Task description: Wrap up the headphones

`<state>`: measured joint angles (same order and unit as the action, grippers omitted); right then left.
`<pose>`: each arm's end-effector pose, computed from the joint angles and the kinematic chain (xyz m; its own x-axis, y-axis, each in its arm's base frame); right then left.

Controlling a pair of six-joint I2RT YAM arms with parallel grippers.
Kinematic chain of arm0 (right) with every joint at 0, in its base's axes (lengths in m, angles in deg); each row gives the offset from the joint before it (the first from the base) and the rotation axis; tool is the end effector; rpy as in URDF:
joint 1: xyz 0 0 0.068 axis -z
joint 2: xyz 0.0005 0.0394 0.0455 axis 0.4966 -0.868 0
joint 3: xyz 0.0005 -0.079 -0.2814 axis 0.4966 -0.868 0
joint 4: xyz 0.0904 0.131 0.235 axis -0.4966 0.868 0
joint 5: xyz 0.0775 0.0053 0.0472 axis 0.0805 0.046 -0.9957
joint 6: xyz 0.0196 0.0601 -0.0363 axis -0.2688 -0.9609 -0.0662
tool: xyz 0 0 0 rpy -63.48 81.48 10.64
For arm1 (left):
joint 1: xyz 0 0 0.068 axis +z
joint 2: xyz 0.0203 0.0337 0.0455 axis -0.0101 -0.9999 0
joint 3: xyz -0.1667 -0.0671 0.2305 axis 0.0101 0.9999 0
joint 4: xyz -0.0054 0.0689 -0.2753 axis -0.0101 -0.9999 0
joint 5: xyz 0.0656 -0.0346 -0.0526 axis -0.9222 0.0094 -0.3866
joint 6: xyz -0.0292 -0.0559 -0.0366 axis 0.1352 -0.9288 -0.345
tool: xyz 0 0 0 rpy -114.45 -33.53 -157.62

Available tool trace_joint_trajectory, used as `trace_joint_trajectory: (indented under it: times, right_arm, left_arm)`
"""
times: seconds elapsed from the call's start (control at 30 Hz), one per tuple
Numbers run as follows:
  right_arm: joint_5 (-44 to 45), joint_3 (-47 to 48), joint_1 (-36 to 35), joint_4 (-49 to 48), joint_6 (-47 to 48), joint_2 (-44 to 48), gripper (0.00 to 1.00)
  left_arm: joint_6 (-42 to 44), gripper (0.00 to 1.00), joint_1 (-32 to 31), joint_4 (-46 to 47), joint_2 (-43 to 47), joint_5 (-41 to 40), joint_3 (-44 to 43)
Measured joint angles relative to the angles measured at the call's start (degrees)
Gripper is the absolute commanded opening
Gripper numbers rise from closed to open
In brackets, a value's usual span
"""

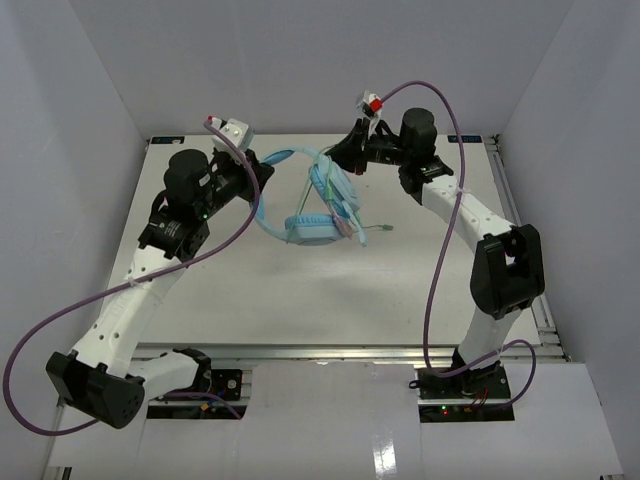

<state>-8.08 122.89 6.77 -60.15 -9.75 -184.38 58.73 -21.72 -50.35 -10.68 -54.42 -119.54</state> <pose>0.4099 0.2264 0.3849 -0.0349 0.0525 -0.9980 -0.9681 0.2460 0.0468 0.2660 -0.1245 0.4337 -0.1573 0.0344 -0.9869 0.5797 0.8123 -0.0641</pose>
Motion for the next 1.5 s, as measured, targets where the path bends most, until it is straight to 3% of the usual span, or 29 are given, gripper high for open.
trace_joint_trajectory:
  times: [0.3, 0.47, 0.7, 1.03, 1.5]
  right_arm:
    - [-9.18, -9.14, -0.92, -39.7, -33.89, -5.26, 0.13]
    - [-9.23, -9.71, -2.19, -50.39, -45.63, -6.43, 0.15]
    - [-6.84, -10.23, -5.44, -54.53, -56.89, -7.02, 0.17]
    - [-2.87, -11.72, -13.39, -55.25, -65.51, -8.2, 0.2]
    - [-0.11, -26.79, -20.16, -54.87, -64.53, -0.98, 0.19]
  left_arm:
    - [-6.45, 0.0, -0.85, -0.43, -5.29, -1.98, -12.49]
    - [-10.1, 0.0, -1.44, 2.44, -7.53, -2.92, -16.73]
    - [-13.19, 0.0, -3.23, 5.05, -12.08, -4.7, -22.54]
    - [-13.7, 0.0, -8.62, 6.1, -14.79, -9.35, -29.3]
    - [-6.81, 0.0, -8.94, 8.39, -19.13, -27.39, -37.16]
